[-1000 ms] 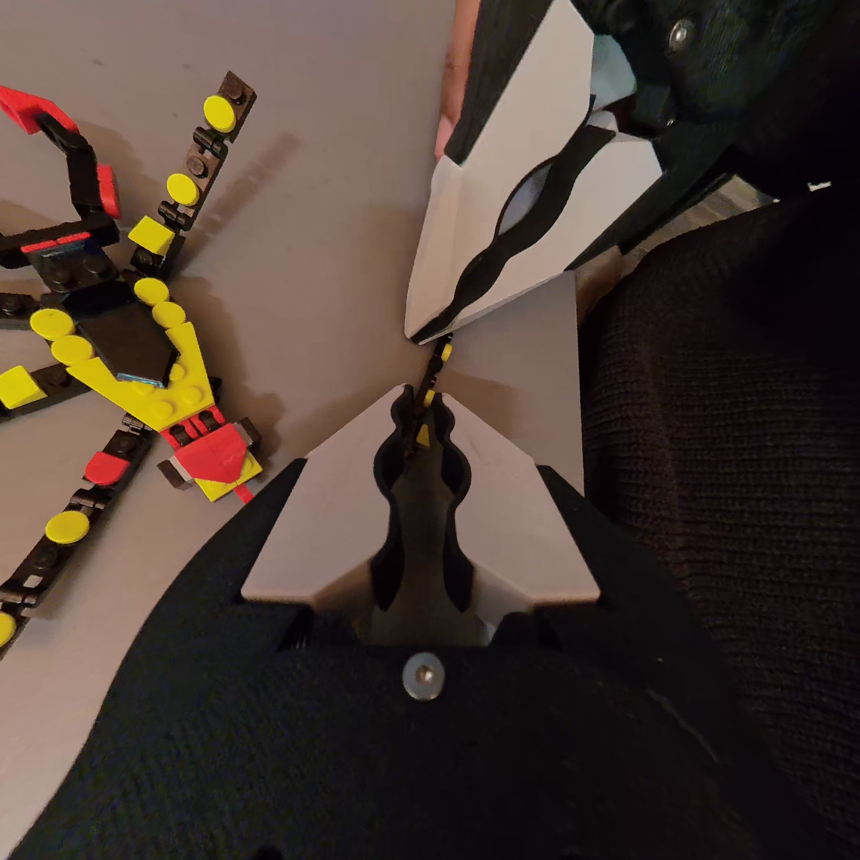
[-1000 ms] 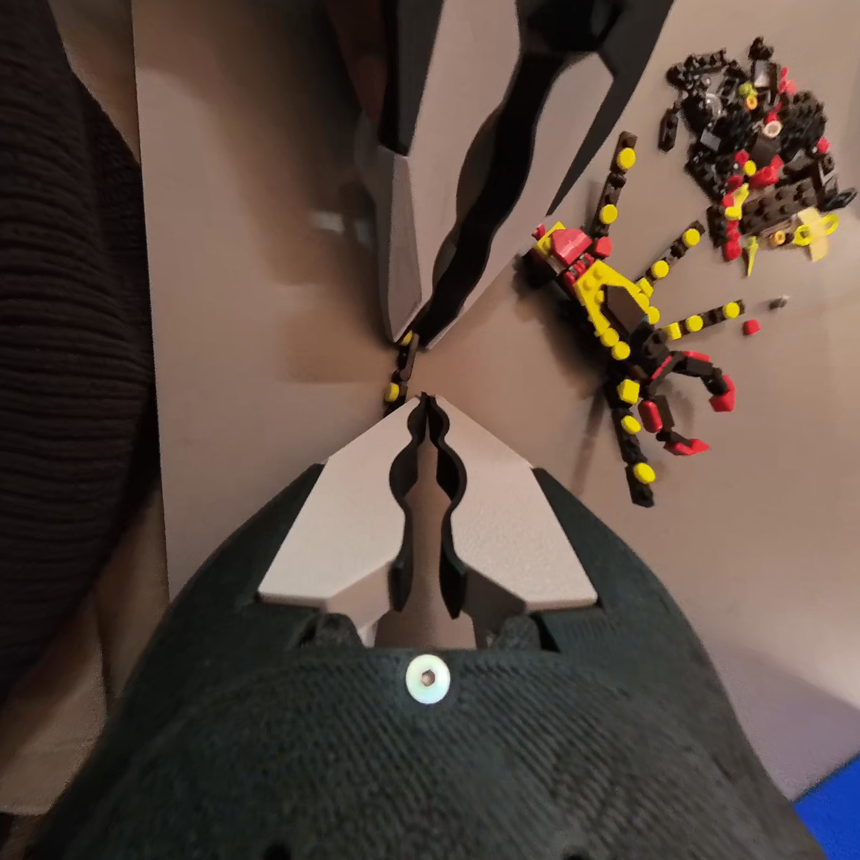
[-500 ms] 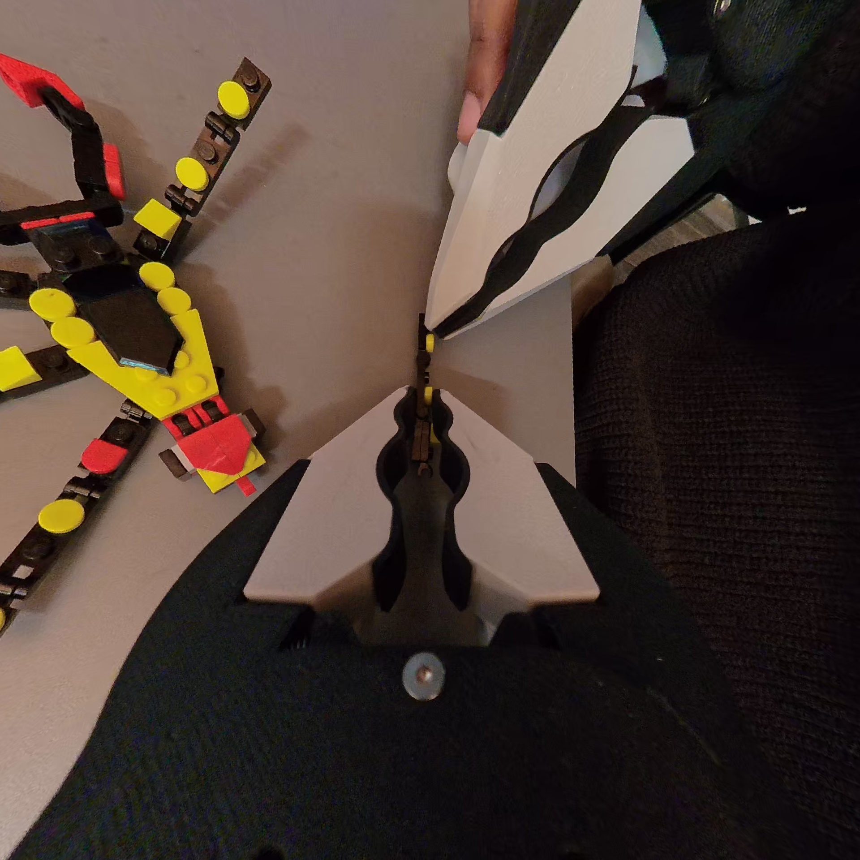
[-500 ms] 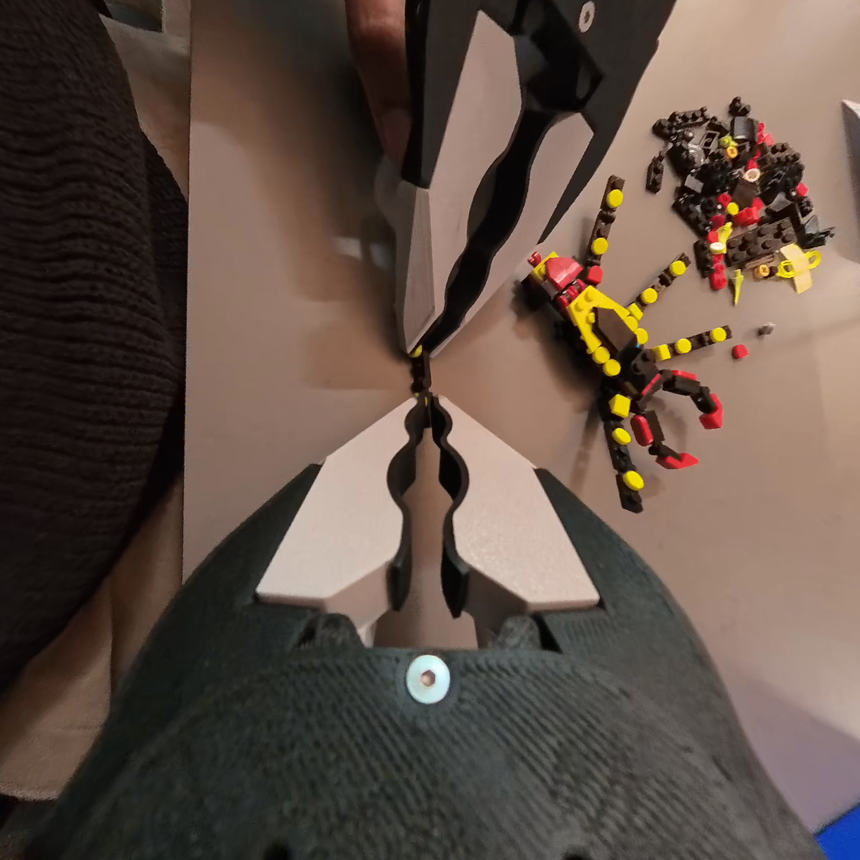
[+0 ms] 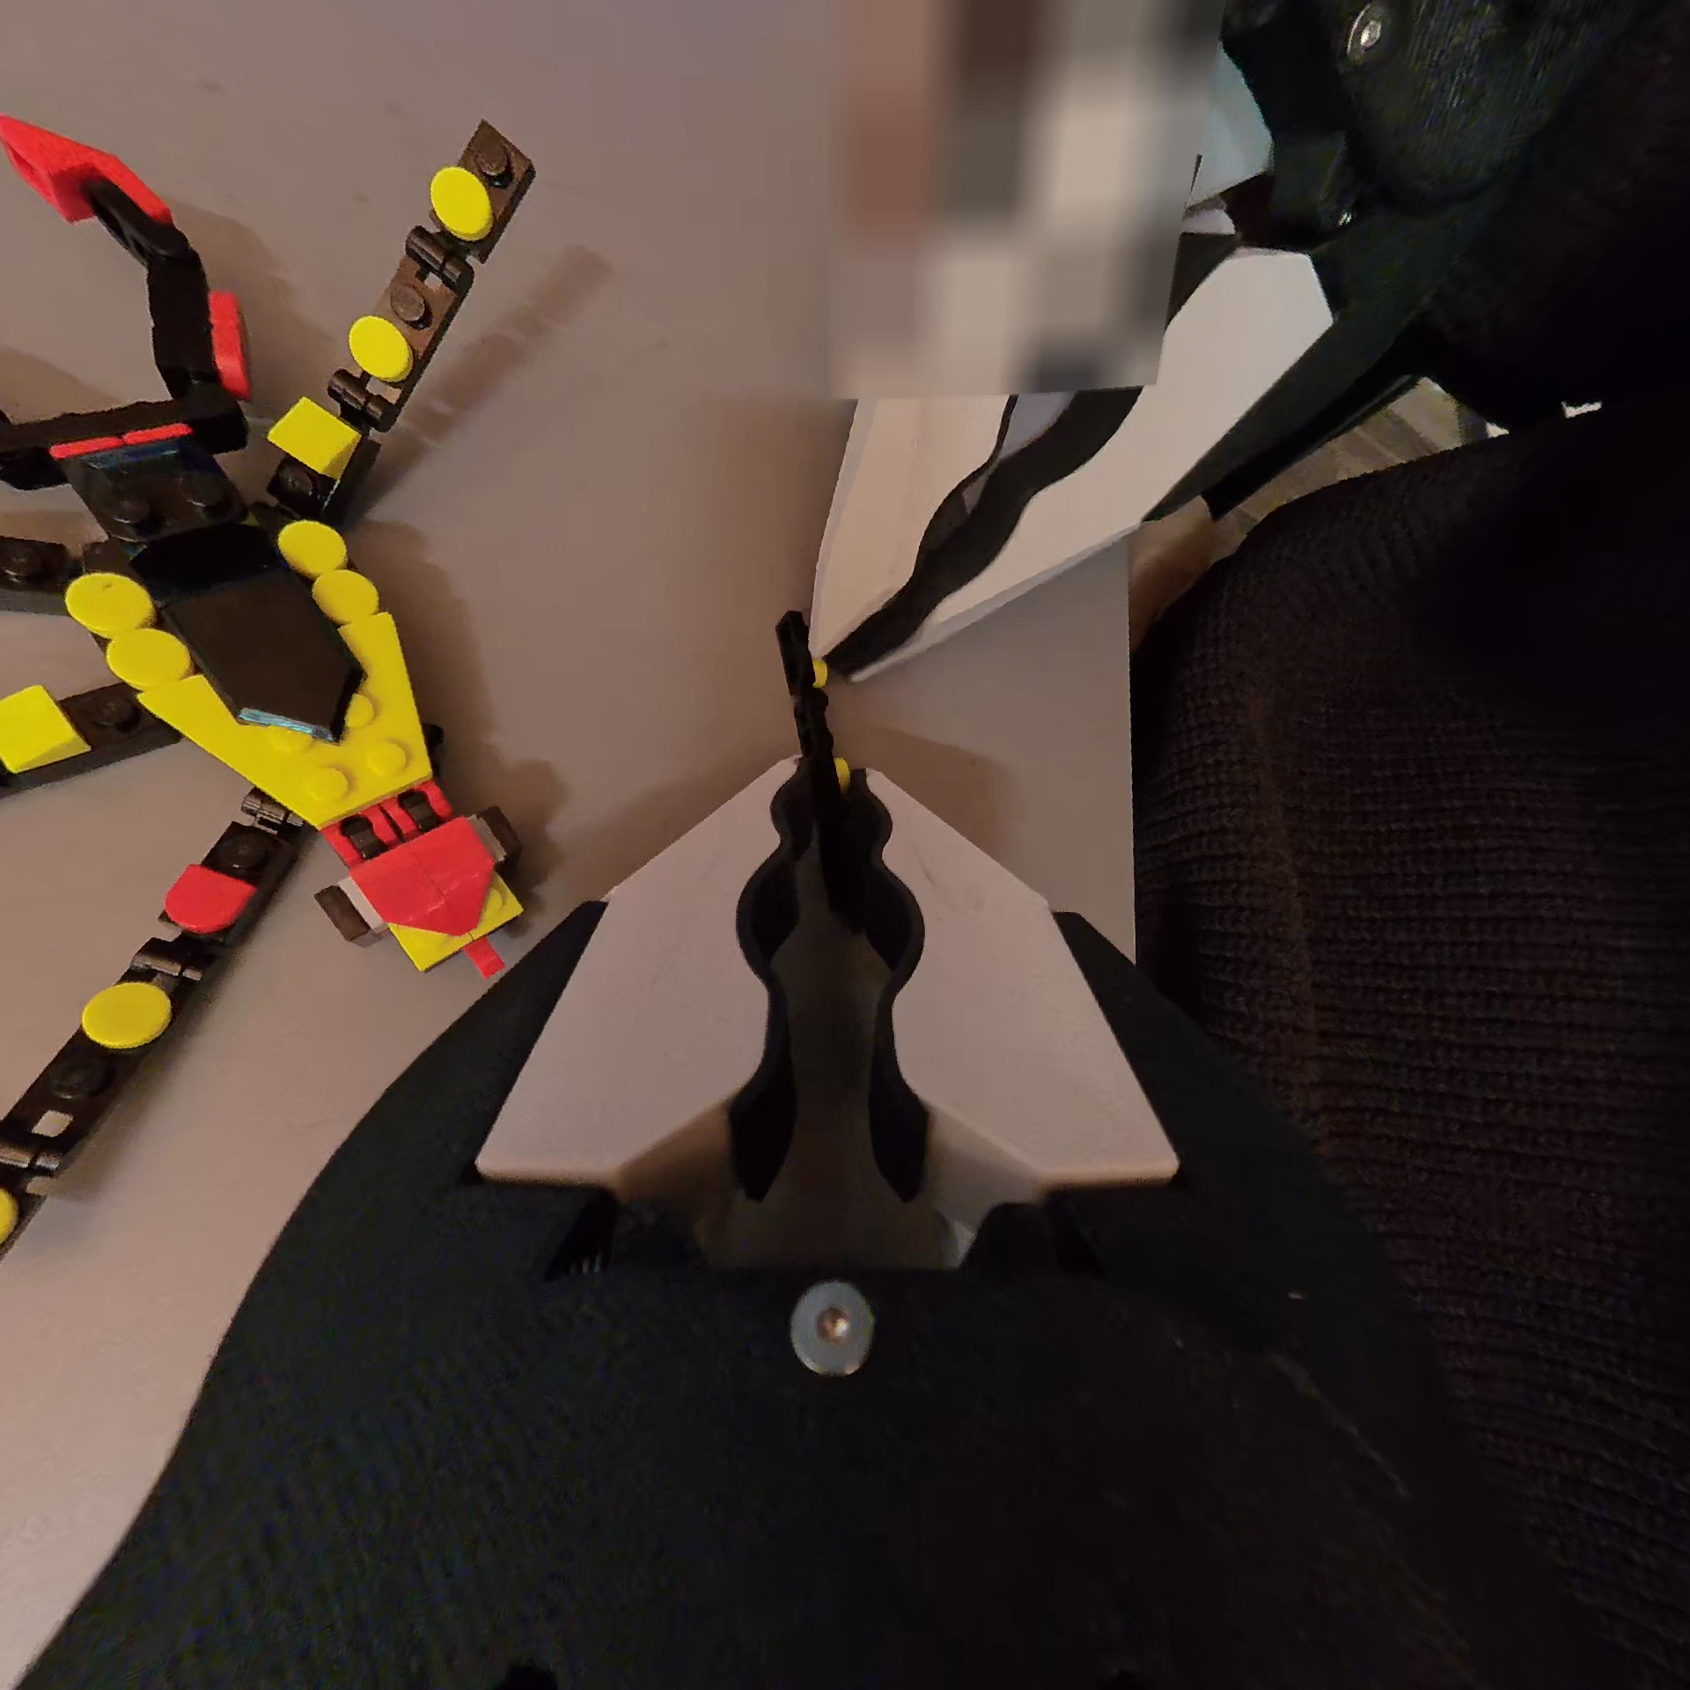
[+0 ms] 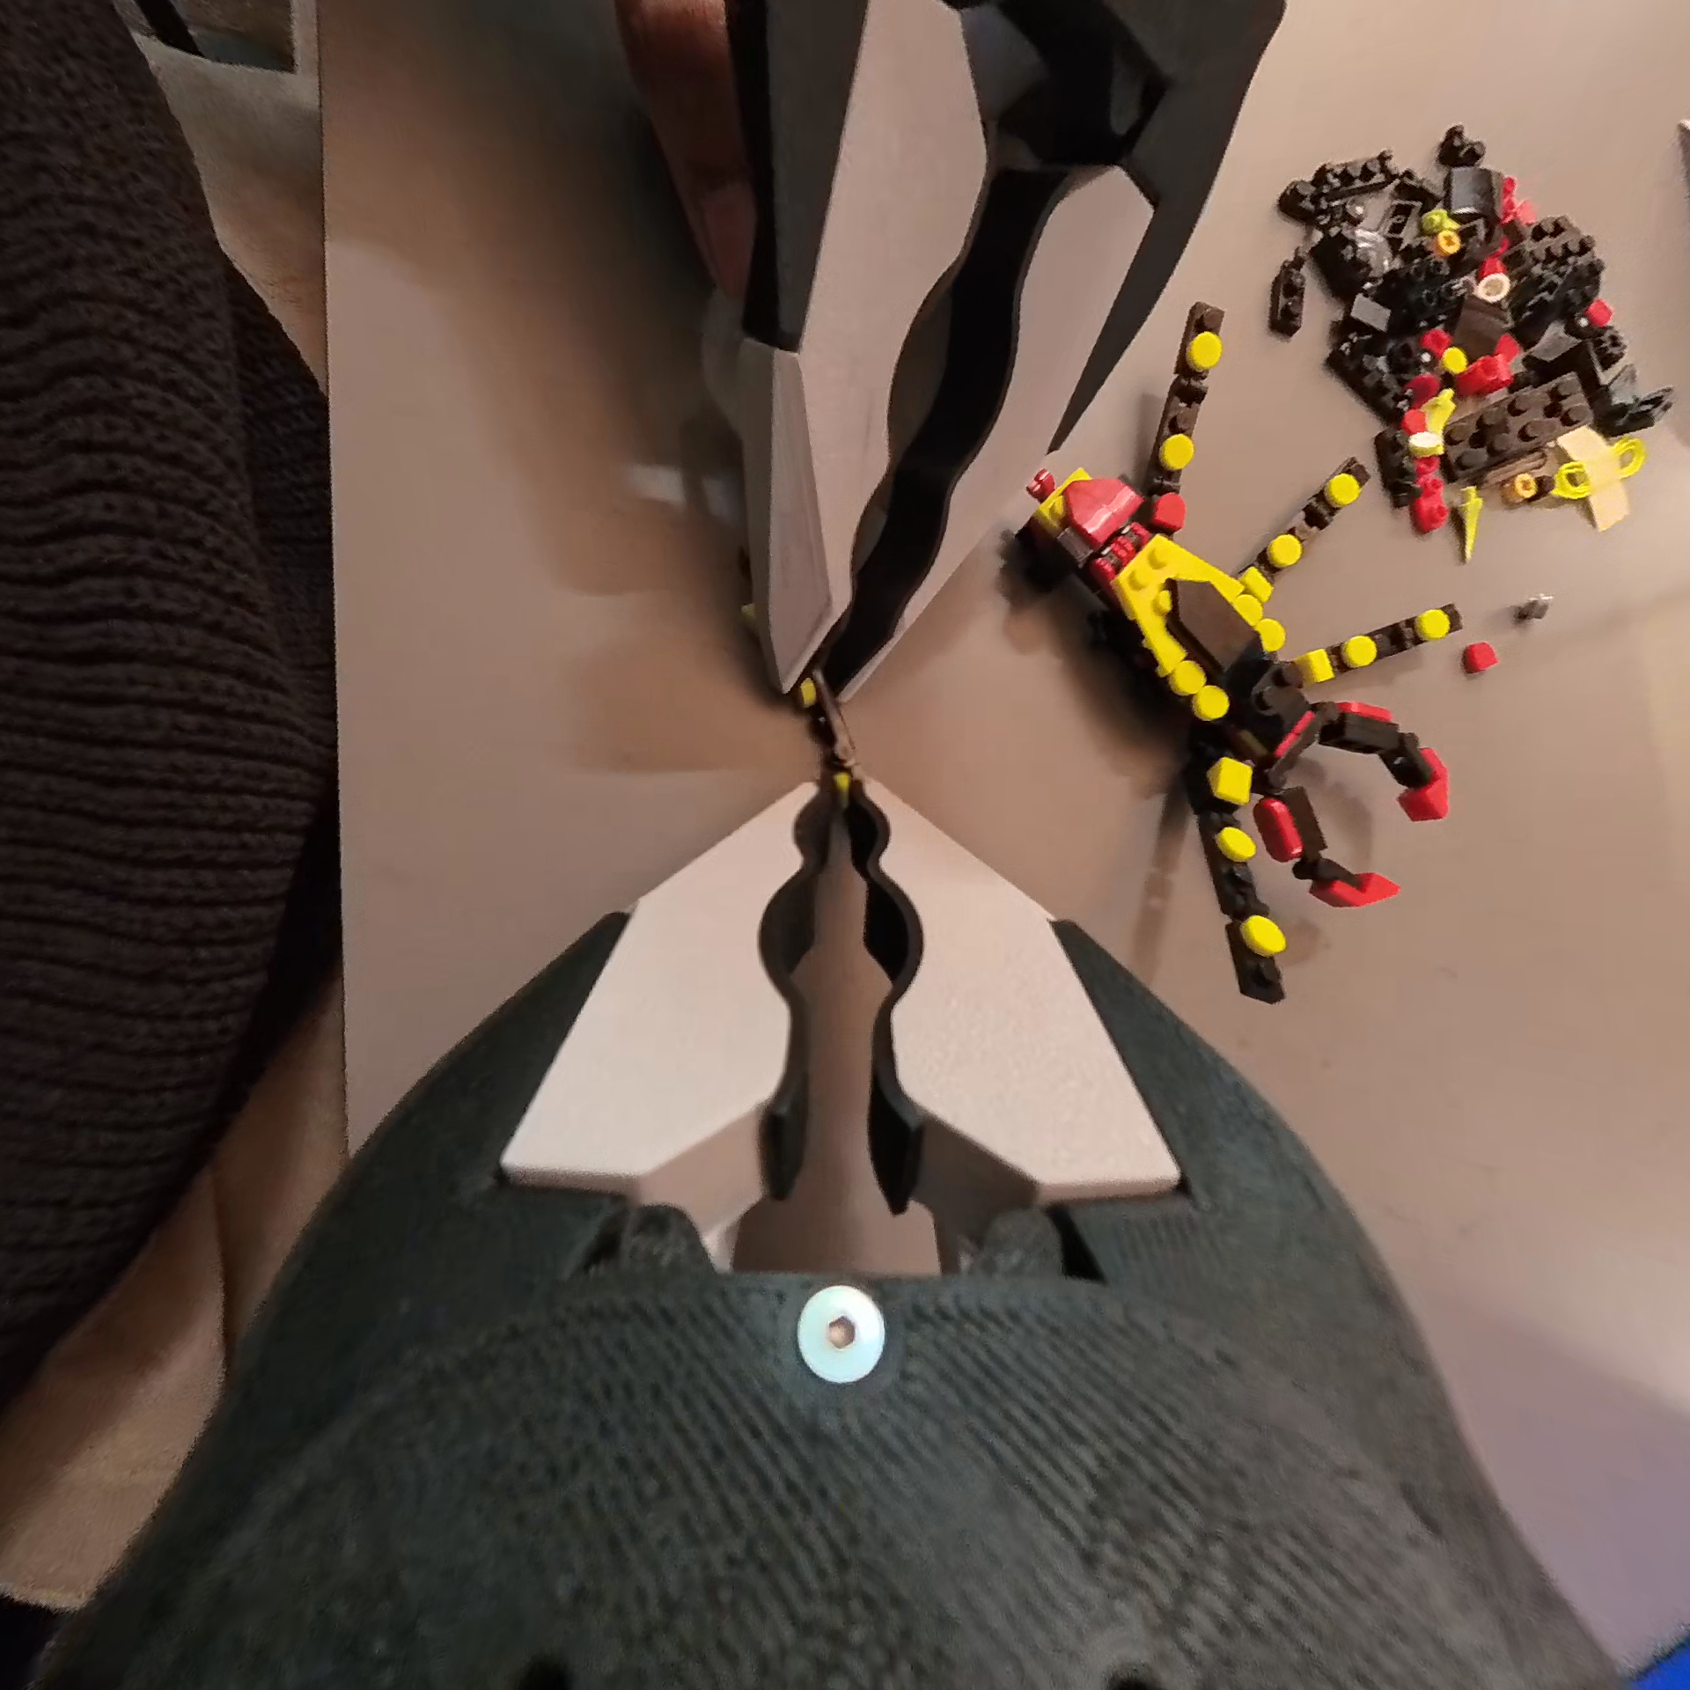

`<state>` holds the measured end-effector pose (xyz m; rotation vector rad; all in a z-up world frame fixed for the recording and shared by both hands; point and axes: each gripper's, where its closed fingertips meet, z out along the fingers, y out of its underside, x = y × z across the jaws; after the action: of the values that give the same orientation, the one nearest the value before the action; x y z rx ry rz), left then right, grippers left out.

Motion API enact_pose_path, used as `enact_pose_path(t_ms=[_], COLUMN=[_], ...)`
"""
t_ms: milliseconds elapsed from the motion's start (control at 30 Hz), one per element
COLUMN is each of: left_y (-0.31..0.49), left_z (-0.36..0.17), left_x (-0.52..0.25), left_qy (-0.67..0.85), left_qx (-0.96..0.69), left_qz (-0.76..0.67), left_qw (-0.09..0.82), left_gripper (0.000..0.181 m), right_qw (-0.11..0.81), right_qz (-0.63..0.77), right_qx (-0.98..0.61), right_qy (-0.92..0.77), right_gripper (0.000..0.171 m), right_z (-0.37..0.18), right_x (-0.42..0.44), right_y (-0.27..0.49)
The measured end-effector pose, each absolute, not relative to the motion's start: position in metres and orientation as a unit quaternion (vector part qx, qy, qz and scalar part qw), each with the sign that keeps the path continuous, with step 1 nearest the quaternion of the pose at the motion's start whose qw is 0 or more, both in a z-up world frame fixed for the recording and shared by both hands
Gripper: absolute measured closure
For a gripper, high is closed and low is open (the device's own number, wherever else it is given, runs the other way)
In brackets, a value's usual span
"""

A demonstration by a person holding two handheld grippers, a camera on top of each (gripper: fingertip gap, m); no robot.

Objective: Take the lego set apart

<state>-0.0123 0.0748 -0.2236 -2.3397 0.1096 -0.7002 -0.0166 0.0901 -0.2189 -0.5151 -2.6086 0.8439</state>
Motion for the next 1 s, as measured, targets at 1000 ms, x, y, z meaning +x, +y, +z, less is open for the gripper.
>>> enact_pose_path(t_ms=[1000], left_y=[0.082], left_z=[-0.213], left_x=[-0.008], left_qy=[0.184], left_qx=[-0.884], left_qz=[-0.131], left_qw=[0.410], left_gripper=[0.154], right_qw=[-0.260], right_qz=[0.465], right_qx=[-0.510], right_qy=[-0.675], right_gripper=[0.165], right_z=[-0.214], right_x=[-0.004], right_y=[0.092])
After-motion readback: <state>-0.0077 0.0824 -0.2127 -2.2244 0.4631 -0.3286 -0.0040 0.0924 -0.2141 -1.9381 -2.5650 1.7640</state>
